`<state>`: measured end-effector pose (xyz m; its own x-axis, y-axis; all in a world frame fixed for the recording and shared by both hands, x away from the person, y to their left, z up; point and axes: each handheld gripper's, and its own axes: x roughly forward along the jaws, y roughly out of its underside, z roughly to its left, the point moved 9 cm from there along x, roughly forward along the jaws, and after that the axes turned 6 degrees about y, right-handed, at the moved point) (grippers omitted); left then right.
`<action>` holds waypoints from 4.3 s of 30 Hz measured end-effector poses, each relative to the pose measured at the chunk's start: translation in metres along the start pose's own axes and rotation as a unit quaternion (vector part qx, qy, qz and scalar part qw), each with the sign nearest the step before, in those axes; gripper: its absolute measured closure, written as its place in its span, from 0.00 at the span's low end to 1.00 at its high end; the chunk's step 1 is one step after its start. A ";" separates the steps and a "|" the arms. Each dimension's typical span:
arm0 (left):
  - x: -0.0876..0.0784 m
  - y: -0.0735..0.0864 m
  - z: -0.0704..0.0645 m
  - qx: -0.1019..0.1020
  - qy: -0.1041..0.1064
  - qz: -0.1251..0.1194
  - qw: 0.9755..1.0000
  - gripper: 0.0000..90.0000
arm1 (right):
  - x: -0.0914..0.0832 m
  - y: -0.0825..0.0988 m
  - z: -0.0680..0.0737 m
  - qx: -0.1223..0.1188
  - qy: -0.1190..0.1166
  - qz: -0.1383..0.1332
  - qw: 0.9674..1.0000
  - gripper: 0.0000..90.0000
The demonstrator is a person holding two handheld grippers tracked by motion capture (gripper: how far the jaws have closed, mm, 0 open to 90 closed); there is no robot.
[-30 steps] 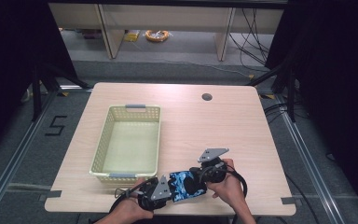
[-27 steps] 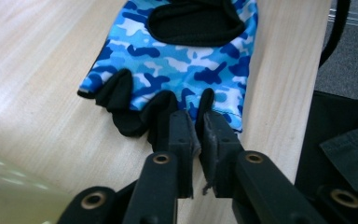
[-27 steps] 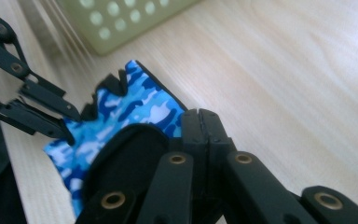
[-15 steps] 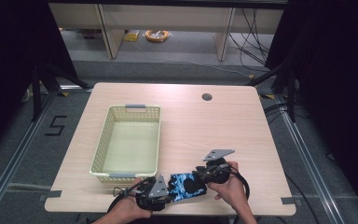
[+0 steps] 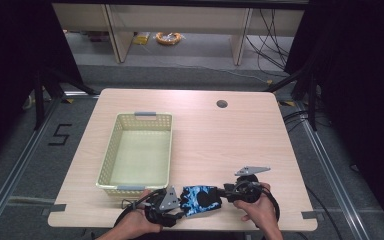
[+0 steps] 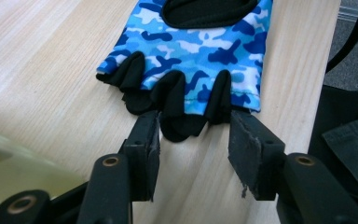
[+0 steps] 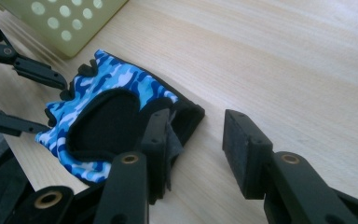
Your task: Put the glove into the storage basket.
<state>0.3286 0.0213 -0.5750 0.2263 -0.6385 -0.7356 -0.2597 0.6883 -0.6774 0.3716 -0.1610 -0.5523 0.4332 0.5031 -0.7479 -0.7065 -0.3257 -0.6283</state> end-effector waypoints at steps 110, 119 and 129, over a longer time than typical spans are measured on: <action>-0.151 0.014 0.102 -0.080 -0.133 -0.114 0.981 0.84 | 0.000 -0.210 0.185 -0.116 -0.145 -0.074 0.980 0.97; -0.167 0.048 0.119 -0.092 -0.139 -0.089 0.982 0.85 | 0.041 -0.218 0.198 -0.100 -0.155 -0.061 0.981 0.97; -0.173 0.069 0.128 -0.115 -0.137 -0.082 0.980 0.77 | 0.068 -0.217 0.203 -0.084 -0.154 -0.049 0.983 0.97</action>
<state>0.3921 0.2228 -0.4959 0.5178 -0.5961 -0.6137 -0.3970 0.4680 -0.7896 0.4410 0.1060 -0.4231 0.2860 0.7494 -0.5971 -0.5562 -0.3776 -0.7403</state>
